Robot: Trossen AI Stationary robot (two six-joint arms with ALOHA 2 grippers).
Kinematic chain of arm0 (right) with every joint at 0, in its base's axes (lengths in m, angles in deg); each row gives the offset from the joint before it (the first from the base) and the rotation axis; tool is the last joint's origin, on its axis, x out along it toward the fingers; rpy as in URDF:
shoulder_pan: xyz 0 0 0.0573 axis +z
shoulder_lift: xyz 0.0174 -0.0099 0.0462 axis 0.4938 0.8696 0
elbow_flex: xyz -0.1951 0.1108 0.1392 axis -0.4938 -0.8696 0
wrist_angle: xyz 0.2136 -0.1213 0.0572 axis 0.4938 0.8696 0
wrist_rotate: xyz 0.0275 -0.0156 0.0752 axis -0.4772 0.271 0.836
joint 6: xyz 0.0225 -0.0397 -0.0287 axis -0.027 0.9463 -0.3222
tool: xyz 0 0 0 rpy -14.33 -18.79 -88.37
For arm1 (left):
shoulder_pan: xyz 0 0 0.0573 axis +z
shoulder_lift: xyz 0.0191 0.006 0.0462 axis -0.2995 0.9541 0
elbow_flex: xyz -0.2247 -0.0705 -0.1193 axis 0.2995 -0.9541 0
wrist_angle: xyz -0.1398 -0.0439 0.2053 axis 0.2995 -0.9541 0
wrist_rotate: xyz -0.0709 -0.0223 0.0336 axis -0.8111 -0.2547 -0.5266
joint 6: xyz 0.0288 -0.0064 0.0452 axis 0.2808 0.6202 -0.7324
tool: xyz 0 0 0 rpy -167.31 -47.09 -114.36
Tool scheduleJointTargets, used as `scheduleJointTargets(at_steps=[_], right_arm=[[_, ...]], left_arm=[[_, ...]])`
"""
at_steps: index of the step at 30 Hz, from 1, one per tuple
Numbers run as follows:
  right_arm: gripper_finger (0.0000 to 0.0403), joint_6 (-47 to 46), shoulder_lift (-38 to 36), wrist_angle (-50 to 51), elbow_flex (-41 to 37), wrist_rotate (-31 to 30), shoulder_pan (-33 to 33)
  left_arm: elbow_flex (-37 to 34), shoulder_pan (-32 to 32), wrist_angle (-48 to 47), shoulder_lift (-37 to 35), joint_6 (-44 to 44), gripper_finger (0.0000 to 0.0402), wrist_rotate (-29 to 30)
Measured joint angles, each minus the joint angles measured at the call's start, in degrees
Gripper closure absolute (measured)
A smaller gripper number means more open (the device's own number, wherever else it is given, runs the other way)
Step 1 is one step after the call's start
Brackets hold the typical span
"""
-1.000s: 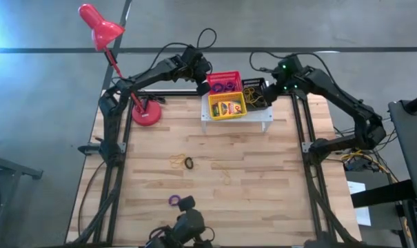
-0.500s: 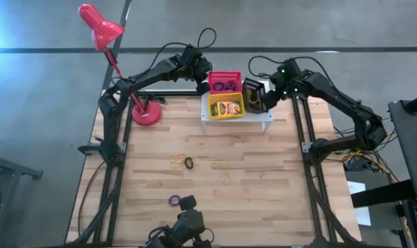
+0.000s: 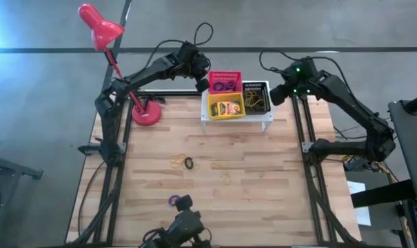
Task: Pick & Place Office Desk Supplies
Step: Adjust the bins on the shelf
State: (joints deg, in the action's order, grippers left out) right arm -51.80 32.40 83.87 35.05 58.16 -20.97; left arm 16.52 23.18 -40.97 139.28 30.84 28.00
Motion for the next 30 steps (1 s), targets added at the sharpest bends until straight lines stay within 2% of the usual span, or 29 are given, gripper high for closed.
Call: scheduleJointTargets(at_steps=[3, 8, 14, 22, 30], right_arm=[[0.0280, 0.0, -1.1, -0.1, -0.4, -3.0, 2.5], [0.0280, -1.3, -3.3, -0.9, -2.0, -6.4, 8.4], [0.0280, -7.2, -8.7, -2.5, -6.1, -9.2, 17.6], [0.0280, -15.0, -15.3, -7.7, -14.1, -13.4, 28.6], [0.0280, -17.0, -16.5, -12.2, -18.8, -13.7, 32.7]], left_arm=[[2.7, 0.9, -1.6, 0.5, 2.5, 0.0398, -0.5], [7.4, 3.3, -0.5, 3.2, 1.9, 0.0400, -4.9], [12.0, 5.8, 1.6, 8.4, 1.7, 0.0400, -18.5], [13.7, 7.1, 1.4, 11.9, 1.5, 0.0401, -23.0], [13.5, 7.1, 0.0, 12.3, 1.7, 0.0401, -26.2]])
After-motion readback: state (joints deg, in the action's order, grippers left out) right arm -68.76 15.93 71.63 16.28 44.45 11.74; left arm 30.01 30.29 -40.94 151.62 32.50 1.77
